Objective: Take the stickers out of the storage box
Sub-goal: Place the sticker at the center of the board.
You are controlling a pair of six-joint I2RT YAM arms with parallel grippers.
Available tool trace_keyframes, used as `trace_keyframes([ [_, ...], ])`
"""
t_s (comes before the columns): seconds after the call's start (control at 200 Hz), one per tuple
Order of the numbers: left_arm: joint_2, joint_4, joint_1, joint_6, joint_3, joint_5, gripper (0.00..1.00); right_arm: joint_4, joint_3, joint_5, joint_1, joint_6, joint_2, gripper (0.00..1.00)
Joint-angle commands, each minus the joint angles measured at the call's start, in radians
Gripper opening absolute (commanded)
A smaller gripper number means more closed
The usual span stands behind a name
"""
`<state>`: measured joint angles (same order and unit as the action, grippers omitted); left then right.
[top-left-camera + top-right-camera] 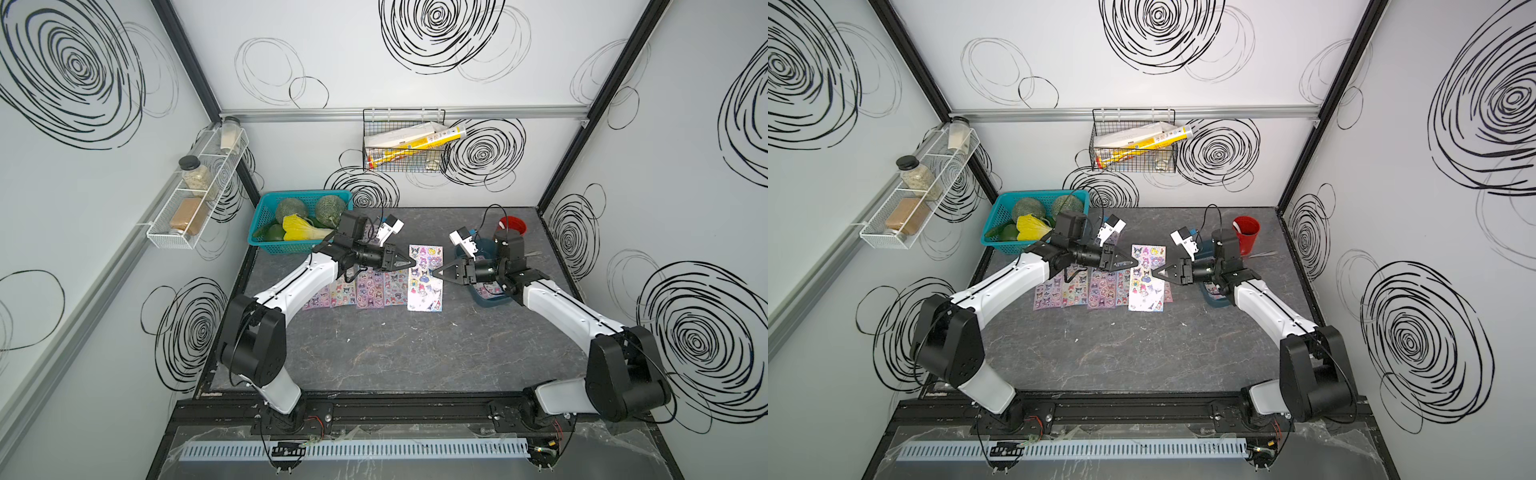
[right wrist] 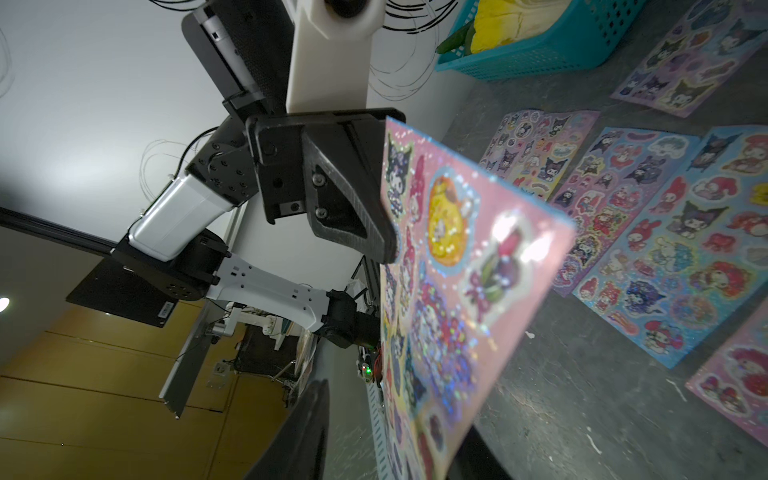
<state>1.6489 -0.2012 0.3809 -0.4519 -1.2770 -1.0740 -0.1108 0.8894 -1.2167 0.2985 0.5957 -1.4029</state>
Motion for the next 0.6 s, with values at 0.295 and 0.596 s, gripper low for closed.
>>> trace_keyframes([
  [0.295, -0.017, -0.05, -0.016, 0.057, 0.004, 0.077, 0.01, 0.117, 0.044, 0.092, 0.001, -0.063, -0.046, 0.03],
  [0.596, 0.0, -0.134, -0.016, 0.113, -0.009, 0.183, 0.15, 0.252, 0.13, 0.257, 0.018, -0.116, -0.095, 0.0],
])
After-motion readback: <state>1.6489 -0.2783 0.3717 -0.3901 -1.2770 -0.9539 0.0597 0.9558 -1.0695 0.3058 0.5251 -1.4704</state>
